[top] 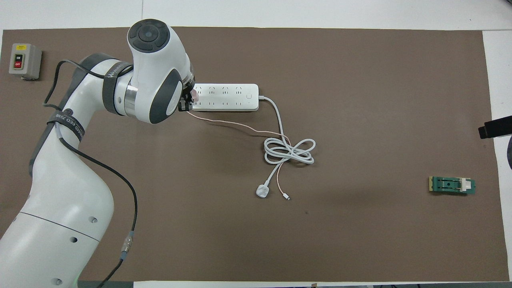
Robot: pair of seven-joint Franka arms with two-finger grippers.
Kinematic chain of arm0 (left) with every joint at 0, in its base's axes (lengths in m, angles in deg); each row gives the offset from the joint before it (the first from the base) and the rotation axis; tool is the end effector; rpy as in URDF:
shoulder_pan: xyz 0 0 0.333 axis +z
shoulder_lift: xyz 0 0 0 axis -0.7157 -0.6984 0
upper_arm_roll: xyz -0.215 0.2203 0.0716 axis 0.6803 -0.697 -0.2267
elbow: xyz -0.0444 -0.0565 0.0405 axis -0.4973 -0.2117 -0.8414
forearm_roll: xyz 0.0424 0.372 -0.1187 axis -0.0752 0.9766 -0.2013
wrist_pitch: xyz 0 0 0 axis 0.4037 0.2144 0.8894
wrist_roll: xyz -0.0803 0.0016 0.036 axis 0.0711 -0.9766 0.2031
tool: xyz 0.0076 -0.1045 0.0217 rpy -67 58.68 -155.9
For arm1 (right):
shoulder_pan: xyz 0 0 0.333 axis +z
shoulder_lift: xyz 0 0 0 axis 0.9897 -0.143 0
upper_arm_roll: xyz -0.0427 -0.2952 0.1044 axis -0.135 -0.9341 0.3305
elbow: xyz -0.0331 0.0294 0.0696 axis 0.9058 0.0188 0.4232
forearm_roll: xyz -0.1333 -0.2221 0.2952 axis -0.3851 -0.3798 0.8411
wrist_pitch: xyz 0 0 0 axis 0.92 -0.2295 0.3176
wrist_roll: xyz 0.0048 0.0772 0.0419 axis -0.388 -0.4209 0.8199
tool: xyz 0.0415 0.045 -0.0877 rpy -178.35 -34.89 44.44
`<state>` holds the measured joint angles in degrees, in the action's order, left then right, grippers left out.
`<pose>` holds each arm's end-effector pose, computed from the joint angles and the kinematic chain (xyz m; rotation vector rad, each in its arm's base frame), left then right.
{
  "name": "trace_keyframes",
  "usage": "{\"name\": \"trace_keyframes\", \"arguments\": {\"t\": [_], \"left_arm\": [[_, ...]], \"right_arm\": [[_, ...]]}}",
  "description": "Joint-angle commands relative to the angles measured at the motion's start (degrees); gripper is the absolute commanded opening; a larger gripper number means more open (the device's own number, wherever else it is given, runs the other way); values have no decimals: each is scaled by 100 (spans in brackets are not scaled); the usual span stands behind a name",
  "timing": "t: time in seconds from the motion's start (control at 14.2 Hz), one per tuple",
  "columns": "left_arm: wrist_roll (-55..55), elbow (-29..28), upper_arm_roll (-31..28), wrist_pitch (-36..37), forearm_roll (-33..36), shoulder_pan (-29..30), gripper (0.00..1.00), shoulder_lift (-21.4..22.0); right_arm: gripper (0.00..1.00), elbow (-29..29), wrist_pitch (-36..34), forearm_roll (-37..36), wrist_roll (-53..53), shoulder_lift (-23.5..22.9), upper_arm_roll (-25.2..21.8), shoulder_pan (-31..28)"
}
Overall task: Plug charger into power strip
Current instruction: 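Push the charger prongs into a power strip socket with the left gripper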
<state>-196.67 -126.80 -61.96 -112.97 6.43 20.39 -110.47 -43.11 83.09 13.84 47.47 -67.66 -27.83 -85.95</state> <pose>0.6560 -0.2852 0.3644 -2.2548 -2.1613 -0.0351 0.5276 -0.0532 0.6478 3.1119 0.1615 -0.0362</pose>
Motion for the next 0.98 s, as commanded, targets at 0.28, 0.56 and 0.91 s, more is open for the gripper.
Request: {"name": "trace_keyframes", "arguments": {"t": [0.28, 0.56, 0.91], "left_arm": [[19, -433, 27, -279, -84, -53, 0, 264], [125, -503, 27, -394, -75, -62, 0, 255], [239, -600, 27, -394, -84, -62, 0, 290]], "right_arm": [[100, -116, -40, -95, -16, 109, 110, -128], [100, -108, -40, -95, -16, 109, 101, -128], [100, -99, -40, -95, -7, 109, 84, -137]]}}
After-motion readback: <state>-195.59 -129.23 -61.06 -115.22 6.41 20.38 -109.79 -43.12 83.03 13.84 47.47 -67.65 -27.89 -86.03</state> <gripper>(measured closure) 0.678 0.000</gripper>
